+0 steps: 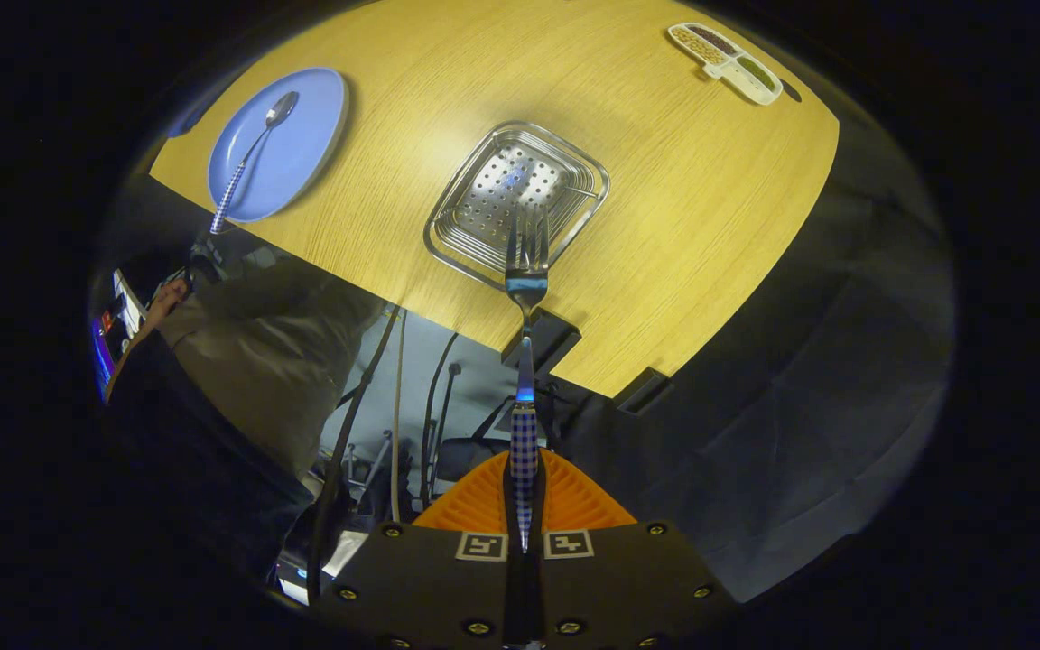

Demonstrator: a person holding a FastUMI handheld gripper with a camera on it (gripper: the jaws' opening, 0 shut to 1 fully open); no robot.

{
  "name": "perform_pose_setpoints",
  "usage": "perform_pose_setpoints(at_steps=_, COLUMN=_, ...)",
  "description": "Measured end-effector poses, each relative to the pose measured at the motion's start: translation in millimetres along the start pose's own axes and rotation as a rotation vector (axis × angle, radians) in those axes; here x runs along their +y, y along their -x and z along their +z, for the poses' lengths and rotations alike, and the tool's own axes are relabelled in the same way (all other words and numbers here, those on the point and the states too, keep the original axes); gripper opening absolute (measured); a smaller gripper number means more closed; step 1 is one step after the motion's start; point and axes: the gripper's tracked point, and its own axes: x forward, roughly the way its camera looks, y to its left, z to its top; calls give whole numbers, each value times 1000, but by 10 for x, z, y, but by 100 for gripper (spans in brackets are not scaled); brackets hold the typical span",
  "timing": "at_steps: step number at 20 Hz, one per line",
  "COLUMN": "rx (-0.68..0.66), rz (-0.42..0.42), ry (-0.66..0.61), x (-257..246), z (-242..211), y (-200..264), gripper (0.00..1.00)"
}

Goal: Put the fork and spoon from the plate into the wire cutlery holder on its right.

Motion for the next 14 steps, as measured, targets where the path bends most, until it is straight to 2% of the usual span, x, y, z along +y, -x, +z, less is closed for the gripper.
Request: perform_pose_setpoints(at_steps=14, rx=192, rz=56, ry=32, x=-141, z=570, y=-123, gripper=1)
